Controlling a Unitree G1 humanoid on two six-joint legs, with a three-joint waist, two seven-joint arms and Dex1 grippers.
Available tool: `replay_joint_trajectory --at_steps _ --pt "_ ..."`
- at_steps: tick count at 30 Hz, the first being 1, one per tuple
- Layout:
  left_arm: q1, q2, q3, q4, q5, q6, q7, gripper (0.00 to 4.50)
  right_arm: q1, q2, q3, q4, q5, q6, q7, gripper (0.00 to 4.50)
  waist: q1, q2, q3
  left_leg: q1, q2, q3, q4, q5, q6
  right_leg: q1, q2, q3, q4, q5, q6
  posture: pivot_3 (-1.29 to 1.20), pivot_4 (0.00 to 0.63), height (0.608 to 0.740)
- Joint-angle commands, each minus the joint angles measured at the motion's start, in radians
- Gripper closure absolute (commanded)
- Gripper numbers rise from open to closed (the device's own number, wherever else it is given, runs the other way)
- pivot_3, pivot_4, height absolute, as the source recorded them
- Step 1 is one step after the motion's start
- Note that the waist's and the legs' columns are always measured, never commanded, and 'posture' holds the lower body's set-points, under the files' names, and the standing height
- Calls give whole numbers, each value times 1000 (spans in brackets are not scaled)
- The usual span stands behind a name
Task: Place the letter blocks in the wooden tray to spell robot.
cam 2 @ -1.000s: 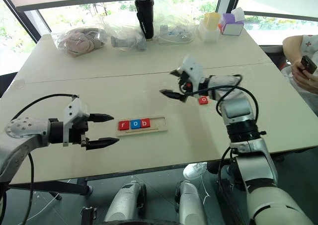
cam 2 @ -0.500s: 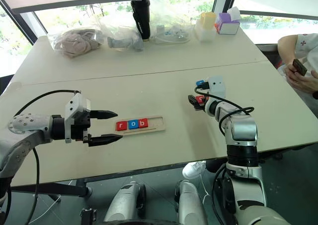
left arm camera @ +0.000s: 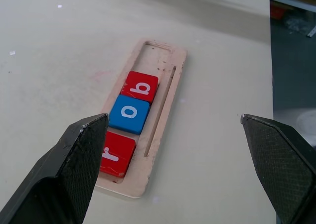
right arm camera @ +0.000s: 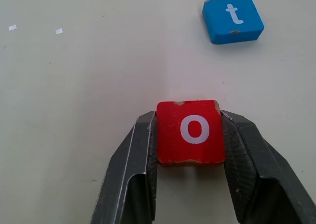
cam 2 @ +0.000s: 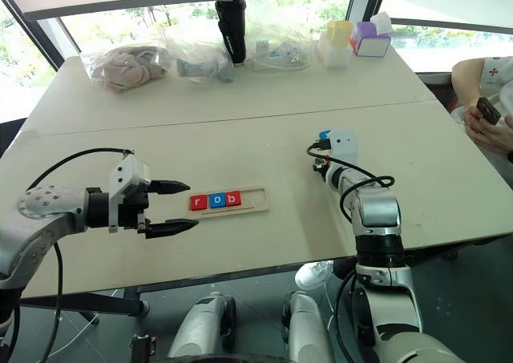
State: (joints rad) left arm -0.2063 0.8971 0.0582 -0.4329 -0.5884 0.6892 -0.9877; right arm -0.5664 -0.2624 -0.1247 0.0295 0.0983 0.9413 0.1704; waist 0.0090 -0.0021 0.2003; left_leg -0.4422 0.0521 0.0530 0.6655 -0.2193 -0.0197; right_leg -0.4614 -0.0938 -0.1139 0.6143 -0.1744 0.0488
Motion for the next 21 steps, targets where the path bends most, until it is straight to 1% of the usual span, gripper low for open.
replay_joint_trajectory --at_steps 1,4,6,9,11,13,15,21 --pt "-7 -2 9 -13 4 -14 3 0 1 2 2 -70 13 36 -5 3314 0 0 0 0 0 0 0 0 0 0 0 0 0 0 0 0 150 740" --pt "-13 -1 5 -4 9 -20 -1 0 9 0 -22 -184 3 138 -51 3314 0 0 0 0 0 0 0 0 0 0 0 0 0 0 0 0 150 740" --pt "-12 3 4 5 16 -25 -6 0 41 15 -47 -313 11 258 -75 3314 2 0 0 -1 0 0 0 0 0 -1 0 0 0 0 0 0 150 740" --pt "-2 10 -12 30 47 -49 -22 0 66 133 -121 -530 15 511 -126 3314 2 0 0 -1 0 -1 -2 0 0 -1 0 0 0 0 0 0 150 740" --pt "-9 4 -19 39 51 -55 -28 0 53 205 -148 -610 -3 624 -151 3314 -2 0 0 -1 1 0 -2 0 0 -2 0 0 0 0 0 0 150 740" --pt "-22 -1 -35 55 65 -68 -35 0 49 275 -157 -655 -8 668 -172 3314 -1 0 0 0 1 0 -2 0 0 -2 0 0 0 0 0 0 150 740" --pt "-40 -8 -52 74 77 -81 -43 0 60 348 -154 -675 3 673 -187 3314 -2 1 0 -1 1 0 -2 0 0 -2 0 0 0 0 0 0 150 740" --pt "-66 -19 -70 103 93 -96 -59 0 116 415 -116 -687 27 673 -199 3314 -1 1 0 -2 1 0 -3 0 0 -2 0 0 -2 0 0 0 150 740"
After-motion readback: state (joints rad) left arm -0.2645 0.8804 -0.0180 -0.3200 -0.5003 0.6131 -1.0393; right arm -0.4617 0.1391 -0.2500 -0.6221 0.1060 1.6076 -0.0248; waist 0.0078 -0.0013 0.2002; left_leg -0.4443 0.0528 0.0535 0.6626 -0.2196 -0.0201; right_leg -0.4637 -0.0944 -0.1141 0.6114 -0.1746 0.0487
